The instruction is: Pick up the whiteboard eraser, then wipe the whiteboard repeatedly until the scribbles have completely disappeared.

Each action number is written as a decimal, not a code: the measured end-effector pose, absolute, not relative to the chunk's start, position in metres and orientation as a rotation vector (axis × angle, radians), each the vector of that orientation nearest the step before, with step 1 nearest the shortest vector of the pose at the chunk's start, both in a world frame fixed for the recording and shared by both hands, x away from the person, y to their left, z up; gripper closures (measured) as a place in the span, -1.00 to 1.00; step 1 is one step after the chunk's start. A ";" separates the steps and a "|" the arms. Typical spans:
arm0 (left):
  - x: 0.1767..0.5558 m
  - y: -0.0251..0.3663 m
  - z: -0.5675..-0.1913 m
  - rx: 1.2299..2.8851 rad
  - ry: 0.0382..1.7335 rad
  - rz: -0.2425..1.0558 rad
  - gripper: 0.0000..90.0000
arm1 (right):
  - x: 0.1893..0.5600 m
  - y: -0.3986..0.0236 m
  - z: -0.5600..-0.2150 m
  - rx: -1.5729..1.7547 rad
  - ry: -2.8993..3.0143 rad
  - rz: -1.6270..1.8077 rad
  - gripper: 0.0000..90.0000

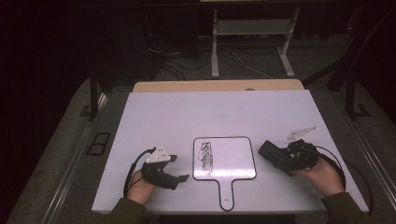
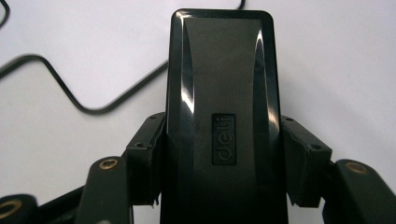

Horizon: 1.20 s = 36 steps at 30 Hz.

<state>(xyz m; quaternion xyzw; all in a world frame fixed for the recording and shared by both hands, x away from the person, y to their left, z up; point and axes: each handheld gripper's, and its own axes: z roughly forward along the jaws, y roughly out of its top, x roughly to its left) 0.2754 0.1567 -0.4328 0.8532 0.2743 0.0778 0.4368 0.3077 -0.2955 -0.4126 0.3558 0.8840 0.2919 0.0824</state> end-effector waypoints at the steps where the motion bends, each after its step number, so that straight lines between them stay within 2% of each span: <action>1: 0.275 0.157 -0.433 2.123 0.680 0.195 -0.69 | 0.310 -0.291 -0.412 1.052 2.647 0.878 -0.14; 36: 0.275 0.155 -0.433 2.113 0.669 0.191 -0.69 | 0.342 -0.215 -0.396 0.903 2.703 1.008 -0.14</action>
